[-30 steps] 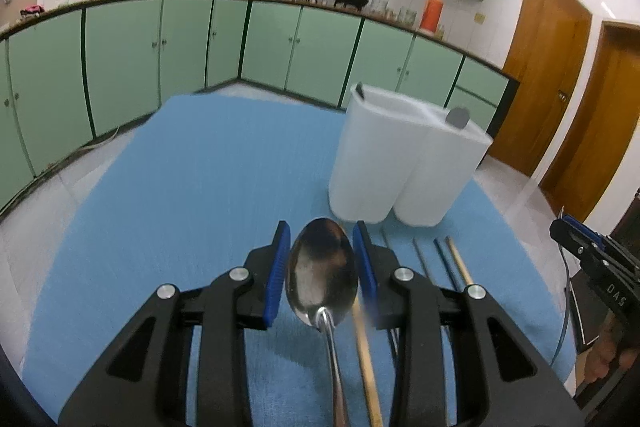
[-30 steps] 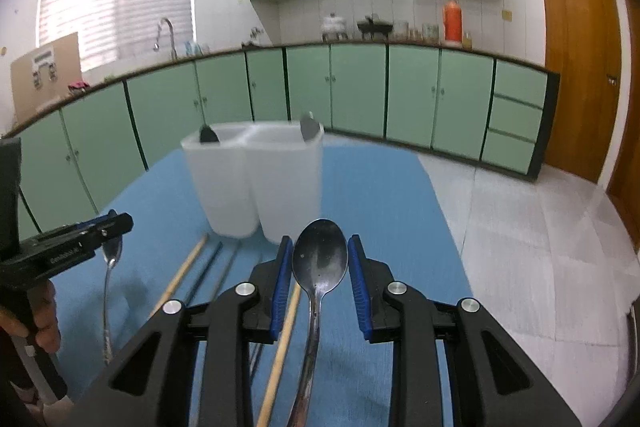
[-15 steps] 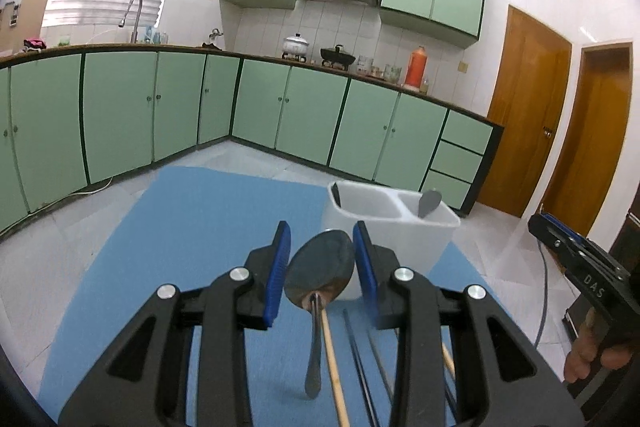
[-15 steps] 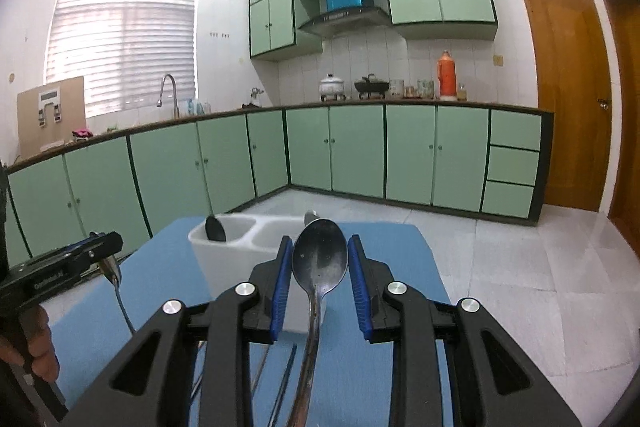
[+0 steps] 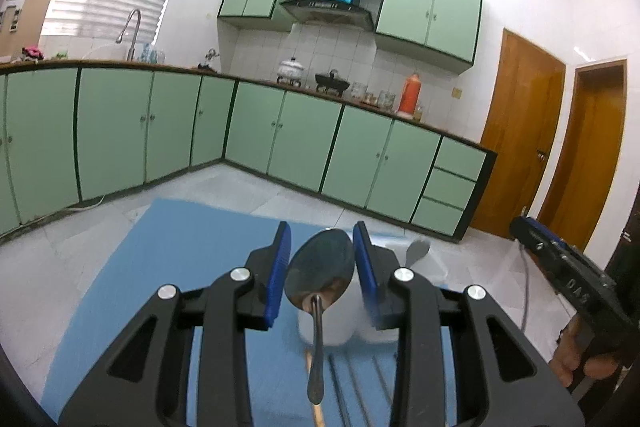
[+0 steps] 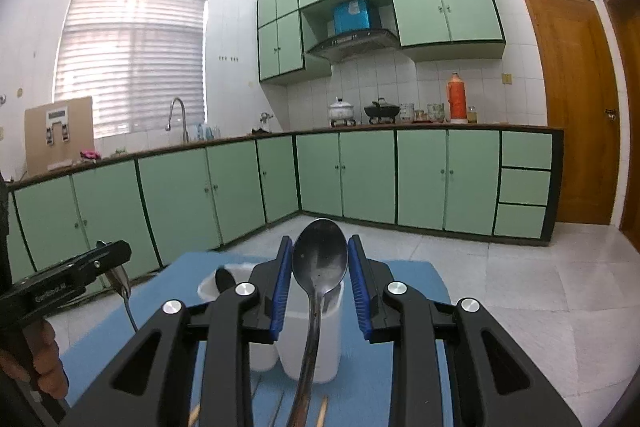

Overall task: Organize utensils
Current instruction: 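Lift both silver spoons and carry them over the white holder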

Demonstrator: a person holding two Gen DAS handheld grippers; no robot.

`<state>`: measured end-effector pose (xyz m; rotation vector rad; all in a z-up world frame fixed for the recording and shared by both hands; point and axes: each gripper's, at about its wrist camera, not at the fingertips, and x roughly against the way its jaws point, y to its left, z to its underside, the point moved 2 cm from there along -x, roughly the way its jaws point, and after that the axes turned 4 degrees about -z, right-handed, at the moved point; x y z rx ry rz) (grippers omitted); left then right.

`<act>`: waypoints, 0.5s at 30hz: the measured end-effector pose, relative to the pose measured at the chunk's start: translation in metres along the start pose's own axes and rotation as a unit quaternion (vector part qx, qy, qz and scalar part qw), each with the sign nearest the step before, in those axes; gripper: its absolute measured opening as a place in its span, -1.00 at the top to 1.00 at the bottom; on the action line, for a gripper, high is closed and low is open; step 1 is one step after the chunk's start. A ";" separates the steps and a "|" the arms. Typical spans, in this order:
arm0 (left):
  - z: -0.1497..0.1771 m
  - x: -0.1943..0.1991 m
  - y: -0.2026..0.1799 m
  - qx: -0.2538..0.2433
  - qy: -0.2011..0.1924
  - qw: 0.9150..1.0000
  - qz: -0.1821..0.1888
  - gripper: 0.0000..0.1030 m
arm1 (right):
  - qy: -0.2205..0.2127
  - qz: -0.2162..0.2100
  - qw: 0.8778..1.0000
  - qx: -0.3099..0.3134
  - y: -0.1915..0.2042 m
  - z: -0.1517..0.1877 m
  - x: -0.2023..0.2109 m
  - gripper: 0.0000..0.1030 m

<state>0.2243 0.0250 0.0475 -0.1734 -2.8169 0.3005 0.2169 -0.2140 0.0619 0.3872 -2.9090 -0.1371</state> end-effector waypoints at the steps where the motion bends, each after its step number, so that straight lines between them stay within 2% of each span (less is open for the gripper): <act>1: -0.005 -0.002 -0.003 0.000 -0.005 1.000 0.003 0.40 | -0.004 0.000 1.000 -0.001 -0.001 -0.004 -0.002 0.46; 9: -0.054 -0.024 -0.036 -0.004 -0.053 0.998 0.029 0.41 | -0.032 0.009 0.999 -0.004 -0.009 -0.031 -0.036 0.46; 15: -0.079 -0.046 -0.056 -0.009 -0.081 0.996 0.036 0.41 | -0.054 0.014 0.998 -0.008 -0.016 -0.046 -0.066 0.46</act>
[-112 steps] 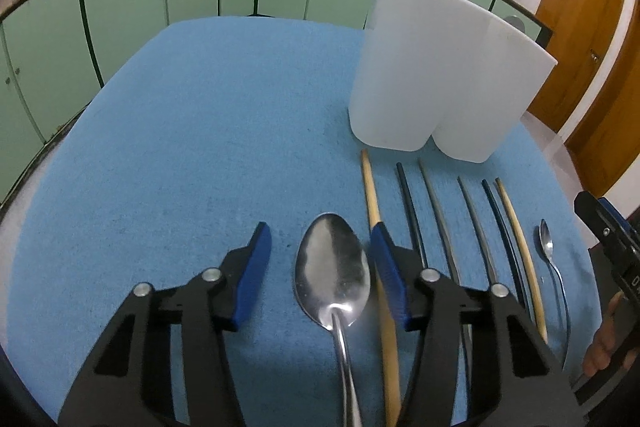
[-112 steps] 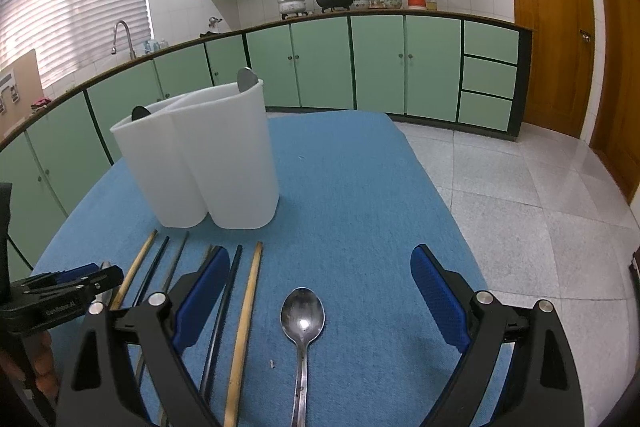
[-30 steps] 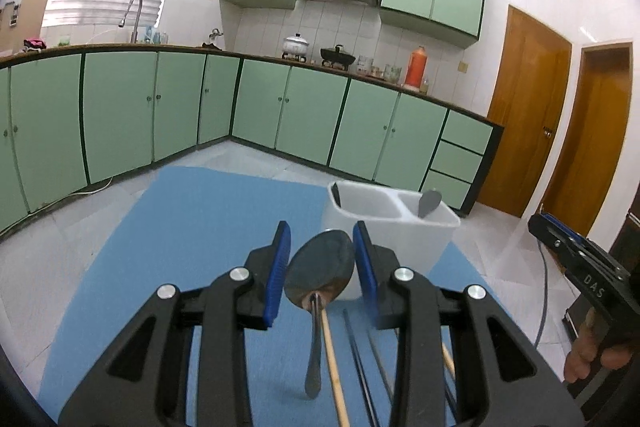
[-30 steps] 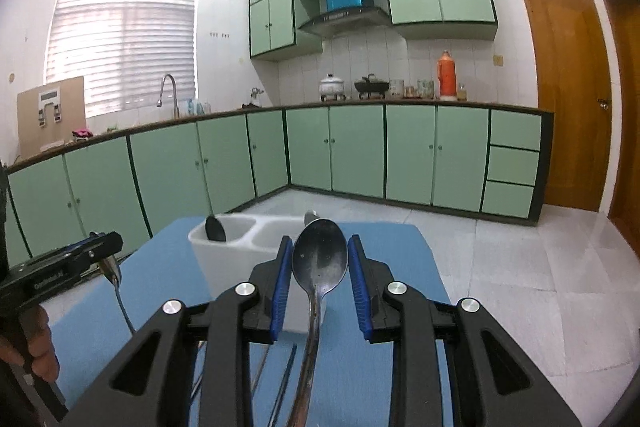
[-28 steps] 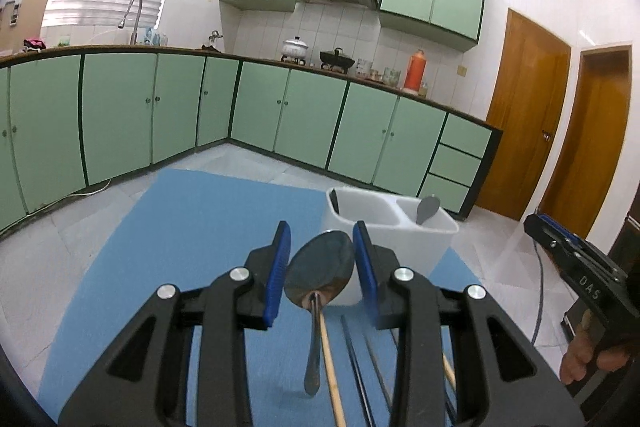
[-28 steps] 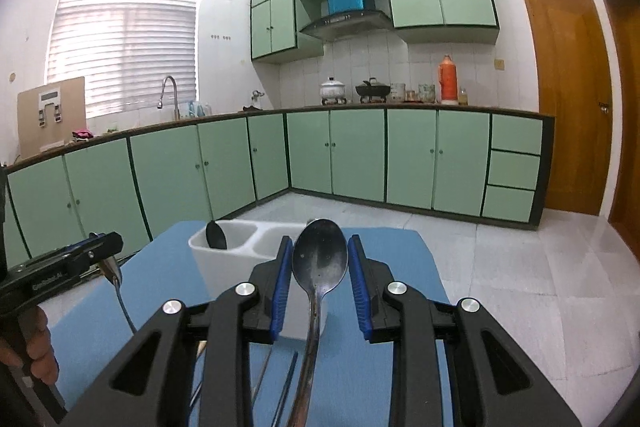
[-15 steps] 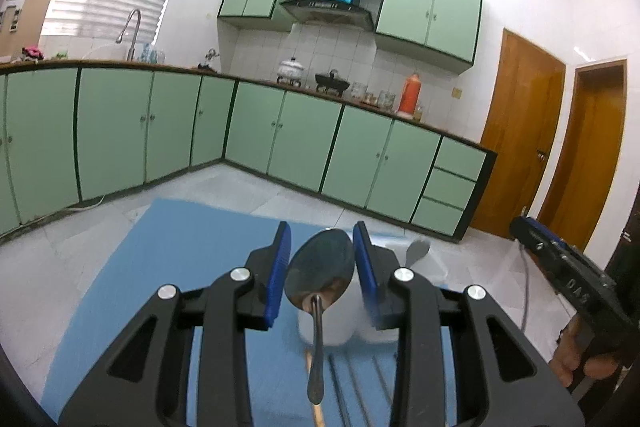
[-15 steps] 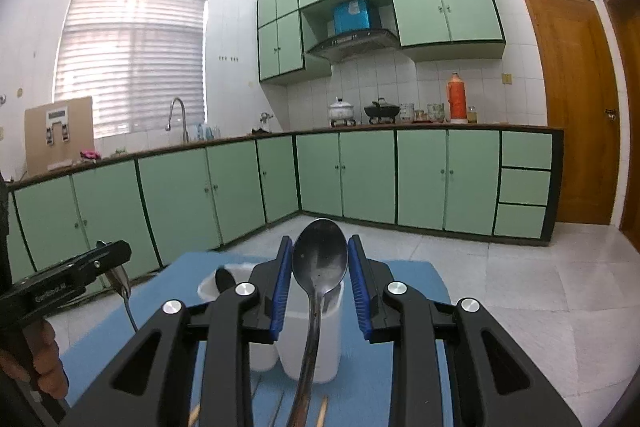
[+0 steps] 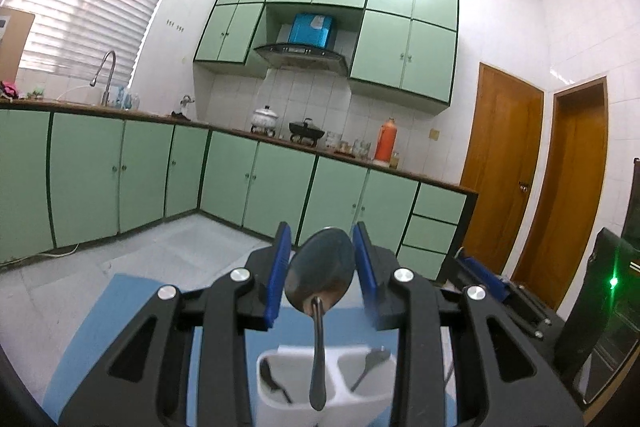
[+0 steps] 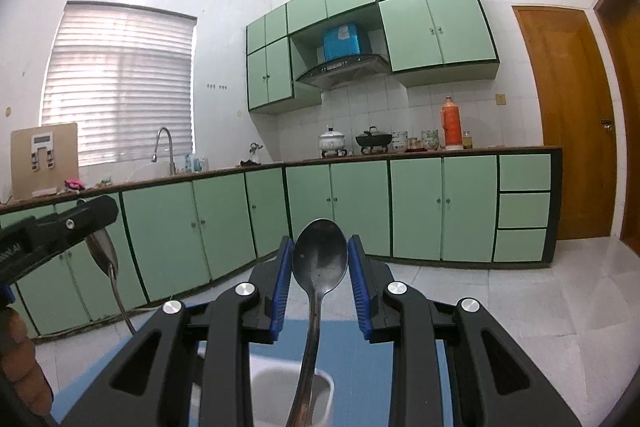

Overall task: Organize utensils
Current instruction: 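Lift both silver spoons and carry them over the white holder, then open both grippers to drop the spoons into the holder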

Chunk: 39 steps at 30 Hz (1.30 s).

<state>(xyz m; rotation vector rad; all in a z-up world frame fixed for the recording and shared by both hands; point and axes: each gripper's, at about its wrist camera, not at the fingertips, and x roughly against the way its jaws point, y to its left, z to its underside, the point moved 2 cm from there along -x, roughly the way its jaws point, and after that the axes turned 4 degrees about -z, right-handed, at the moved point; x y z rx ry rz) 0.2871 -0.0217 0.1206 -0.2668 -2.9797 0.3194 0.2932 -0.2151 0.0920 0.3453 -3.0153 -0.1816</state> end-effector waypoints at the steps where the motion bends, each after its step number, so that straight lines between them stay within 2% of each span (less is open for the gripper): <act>1: -0.001 -0.006 -0.002 -0.002 -0.002 1.000 -0.002 0.41 | -0.005 0.001 1.000 0.000 0.000 -0.001 -0.006 0.46; 8: 0.018 -0.040 0.005 -0.004 0.001 1.000 -0.020 0.41 | -0.003 -0.001 1.000 -0.003 0.002 0.017 -0.038 0.46; 14: 0.037 -0.057 0.010 -0.006 0.017 0.999 -0.030 0.41 | 0.002 0.001 1.000 -0.006 0.000 0.034 -0.046 0.46; 26: 0.064 -0.058 0.017 -0.021 0.048 0.998 -0.035 0.40 | 0.022 0.009 1.000 0.009 0.009 0.057 -0.048 0.46; 35: 0.078 -0.058 0.031 -0.016 0.073 0.996 -0.042 0.39 | 0.043 0.001 0.999 -0.008 0.007 0.071 -0.040 0.45; 38: 0.082 -0.056 0.035 -0.015 0.083 0.995 -0.044 0.39 | 0.049 0.000 0.999 -0.015 0.005 0.073 -0.037 0.36; 39: 0.082 -0.054 0.036 -0.014 0.083 0.996 -0.044 0.39 | 0.050 0.000 0.999 -0.016 0.005 0.073 -0.036 0.27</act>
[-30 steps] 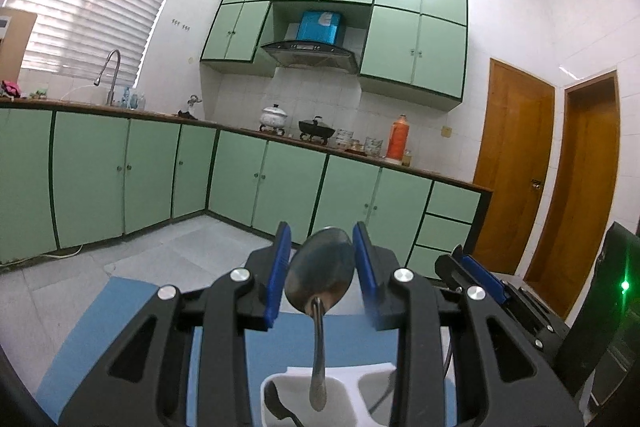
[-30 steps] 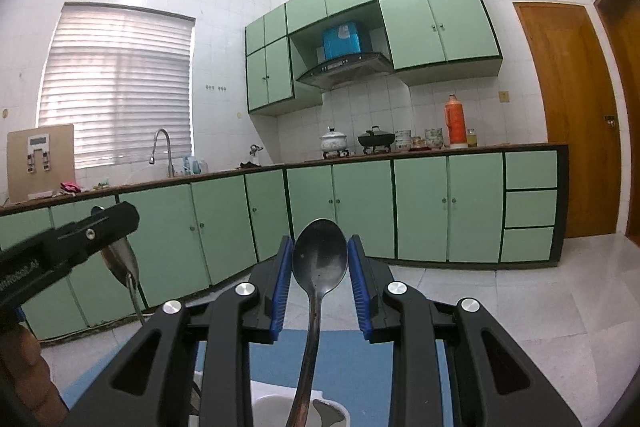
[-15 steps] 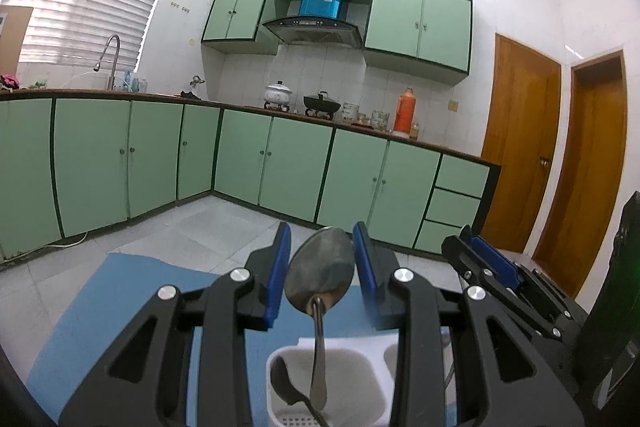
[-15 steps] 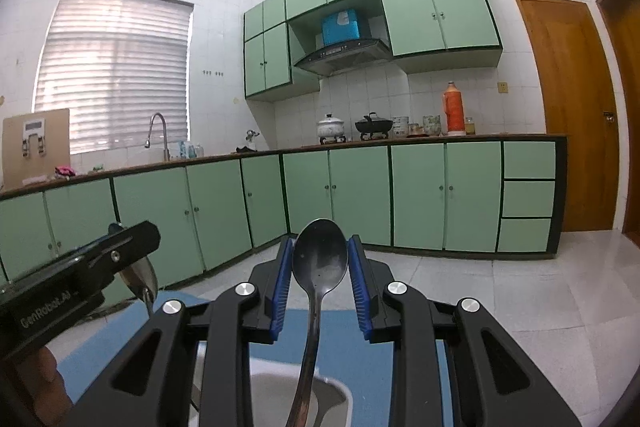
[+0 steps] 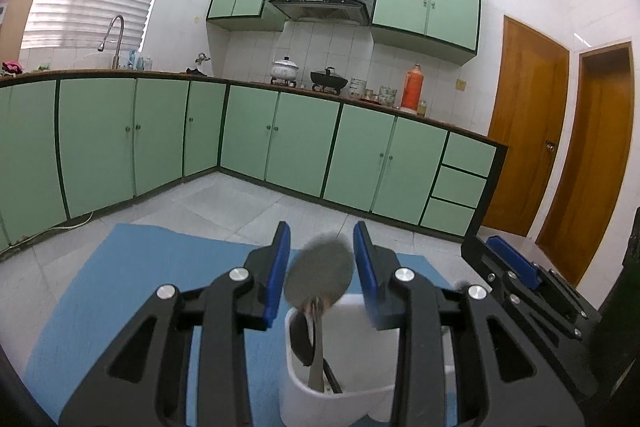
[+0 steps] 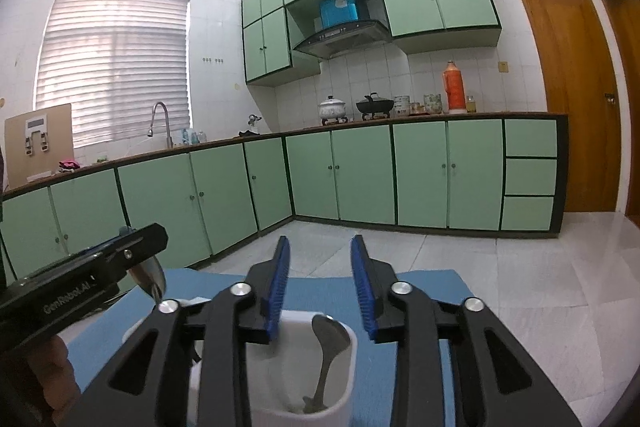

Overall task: Organize utensils
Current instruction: 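Open both grippers to drop the spoons into the holder, then move both tools back toward the chopsticks on the table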

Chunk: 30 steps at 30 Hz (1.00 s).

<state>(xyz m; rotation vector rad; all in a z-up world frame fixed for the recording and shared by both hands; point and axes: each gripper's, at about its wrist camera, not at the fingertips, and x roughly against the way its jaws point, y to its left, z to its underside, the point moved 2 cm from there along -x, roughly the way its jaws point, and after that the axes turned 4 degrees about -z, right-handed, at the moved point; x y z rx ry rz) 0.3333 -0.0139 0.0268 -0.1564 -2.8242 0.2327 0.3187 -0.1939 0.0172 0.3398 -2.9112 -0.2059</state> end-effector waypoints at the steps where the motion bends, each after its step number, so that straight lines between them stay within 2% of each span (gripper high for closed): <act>1: 0.001 0.002 0.001 0.000 -0.001 1.000 0.000 0.38 | 0.000 0.001 1.000 -0.001 0.000 0.001 0.003 0.22; 3: 0.001 0.007 0.002 -0.001 -0.003 1.000 -0.004 0.35 | 0.000 0.002 1.000 -0.002 -0.001 0.000 0.008 0.21; 6: 0.001 0.015 0.004 -0.001 -0.006 1.000 -0.006 0.08 | 0.001 0.007 1.000 -0.004 -0.003 0.001 0.018 0.12; 8: 0.003 0.024 0.007 -0.003 -0.009 1.000 -0.008 -0.01 | 0.002 0.012 1.000 -0.005 -0.005 0.003 0.026 0.05; 10: 0.005 0.033 0.009 -0.005 -0.009 1.000 -0.012 -0.26 | 0.003 0.018 1.000 -0.008 -0.007 0.004 0.037 -0.12; 15: 0.016 0.062 0.015 -0.014 -0.012 1.000 -0.012 -0.67 | 0.010 0.029 0.999 -0.009 -0.011 0.013 0.068 -0.45; 19: 0.031 0.087 0.018 -0.026 -0.004 1.000 -0.015 -0.75 | 0.022 0.034 0.999 -0.013 -0.012 0.026 0.096 -0.67; 30: 0.090 0.146 0.025 -0.031 0.043 0.998 -0.017 -0.83 | 0.057 0.056 0.997 -0.023 -0.007 0.072 0.158 -0.83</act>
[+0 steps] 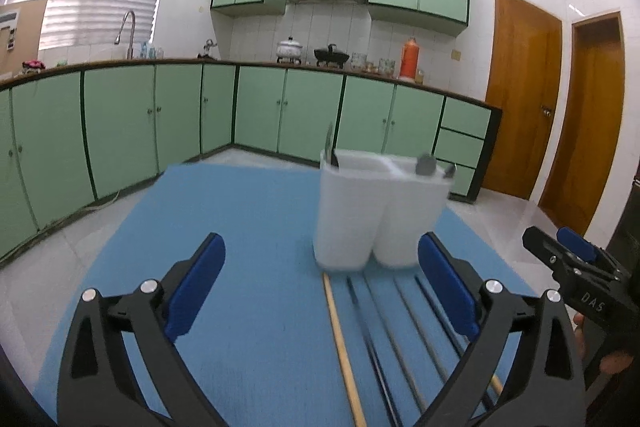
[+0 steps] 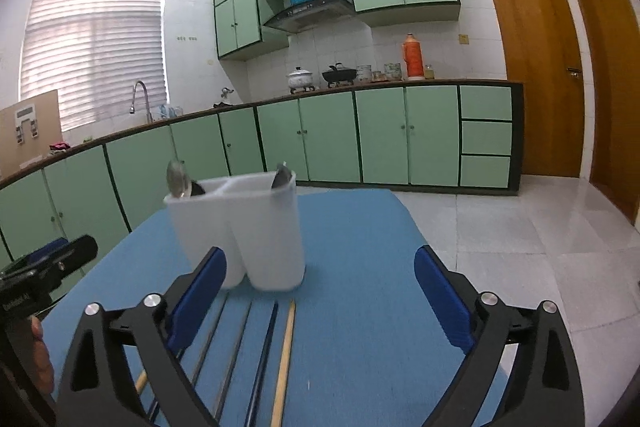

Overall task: Organize utensils
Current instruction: 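Move both tools back toward the chopsticks on the table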

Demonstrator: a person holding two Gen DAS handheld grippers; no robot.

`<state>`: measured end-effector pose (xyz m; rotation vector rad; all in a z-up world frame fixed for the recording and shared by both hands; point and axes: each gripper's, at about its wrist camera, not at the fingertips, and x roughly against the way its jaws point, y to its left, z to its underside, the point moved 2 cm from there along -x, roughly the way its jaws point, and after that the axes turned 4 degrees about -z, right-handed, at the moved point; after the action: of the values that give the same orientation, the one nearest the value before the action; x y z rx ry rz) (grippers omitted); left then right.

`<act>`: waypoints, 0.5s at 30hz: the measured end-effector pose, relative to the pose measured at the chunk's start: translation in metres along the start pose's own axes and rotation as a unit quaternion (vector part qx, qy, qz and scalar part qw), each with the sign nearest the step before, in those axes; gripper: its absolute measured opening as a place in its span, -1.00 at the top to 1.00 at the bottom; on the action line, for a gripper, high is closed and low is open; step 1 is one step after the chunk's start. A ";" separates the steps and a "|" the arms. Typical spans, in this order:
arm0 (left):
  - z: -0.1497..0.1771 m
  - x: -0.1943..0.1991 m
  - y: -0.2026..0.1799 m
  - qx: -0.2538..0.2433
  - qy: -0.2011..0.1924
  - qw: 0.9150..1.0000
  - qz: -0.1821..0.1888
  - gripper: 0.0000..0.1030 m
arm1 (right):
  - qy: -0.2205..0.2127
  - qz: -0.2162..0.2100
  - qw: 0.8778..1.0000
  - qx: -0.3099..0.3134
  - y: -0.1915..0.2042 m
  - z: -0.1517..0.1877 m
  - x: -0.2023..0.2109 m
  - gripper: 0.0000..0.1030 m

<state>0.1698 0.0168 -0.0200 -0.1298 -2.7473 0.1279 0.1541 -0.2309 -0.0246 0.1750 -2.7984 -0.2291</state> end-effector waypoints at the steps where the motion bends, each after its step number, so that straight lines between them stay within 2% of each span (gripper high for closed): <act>1: 0.005 0.003 0.002 0.001 0.005 1.000 -0.001 -0.84 | 0.002 0.001 1.000 -0.001 0.001 0.006 0.006 -0.83; 15: 0.083 0.040 -0.002 -0.018 0.050 0.999 -0.011 -0.86 | 0.032 0.008 0.999 0.009 0.008 0.077 0.053 -0.88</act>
<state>0.1007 0.0130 -0.0810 -0.1135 -2.6507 0.0639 0.0779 -0.2208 -0.0782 0.1602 -2.7380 -0.1899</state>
